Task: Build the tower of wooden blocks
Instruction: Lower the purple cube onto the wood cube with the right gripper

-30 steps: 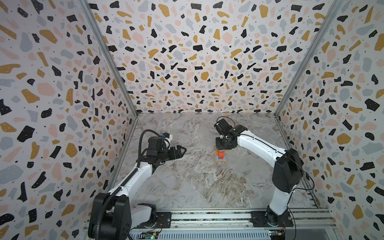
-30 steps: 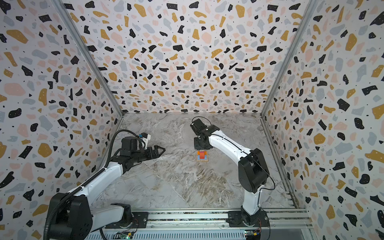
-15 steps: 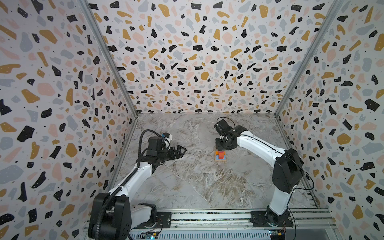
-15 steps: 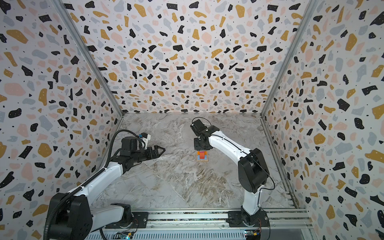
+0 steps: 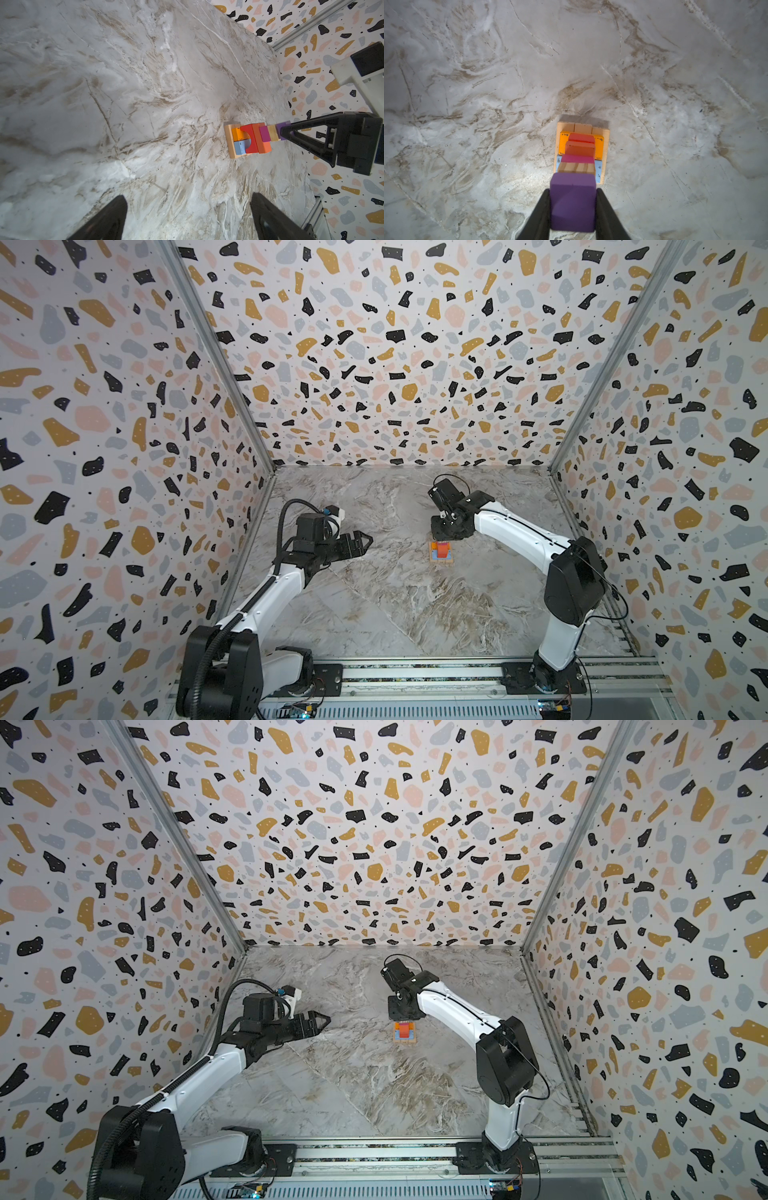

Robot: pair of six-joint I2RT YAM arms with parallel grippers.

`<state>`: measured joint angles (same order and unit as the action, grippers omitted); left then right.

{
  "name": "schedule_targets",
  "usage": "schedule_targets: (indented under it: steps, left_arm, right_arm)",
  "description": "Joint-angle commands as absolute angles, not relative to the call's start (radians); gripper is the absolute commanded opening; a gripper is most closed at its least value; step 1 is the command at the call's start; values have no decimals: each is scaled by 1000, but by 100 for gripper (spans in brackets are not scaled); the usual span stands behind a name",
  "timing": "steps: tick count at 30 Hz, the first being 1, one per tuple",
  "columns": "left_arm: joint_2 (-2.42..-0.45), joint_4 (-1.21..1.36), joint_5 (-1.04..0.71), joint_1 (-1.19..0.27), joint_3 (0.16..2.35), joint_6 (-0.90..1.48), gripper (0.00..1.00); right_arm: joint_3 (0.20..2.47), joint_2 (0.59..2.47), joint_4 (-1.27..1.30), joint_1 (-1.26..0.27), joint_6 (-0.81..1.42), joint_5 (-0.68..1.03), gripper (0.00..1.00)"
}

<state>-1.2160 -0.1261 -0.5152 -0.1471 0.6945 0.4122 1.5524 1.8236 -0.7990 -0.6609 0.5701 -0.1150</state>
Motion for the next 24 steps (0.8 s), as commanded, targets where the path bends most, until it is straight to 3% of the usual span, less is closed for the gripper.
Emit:
schedule_targets:
  steps: [1,15,24]
  left_arm:
    - [-1209,-93,-525,-152,696,413,94]
    - [-1209,-92,-523,-152,697,413,94]
    - [-1209,-93,-524,-152,696,413,94]
  right_arm:
    - [1541,1809,-811,-657,566,-113,27]
    - [1529,1809,-800,-657,568,-110,28]
    - [1532,1809,-803,-656,566,-112,40]
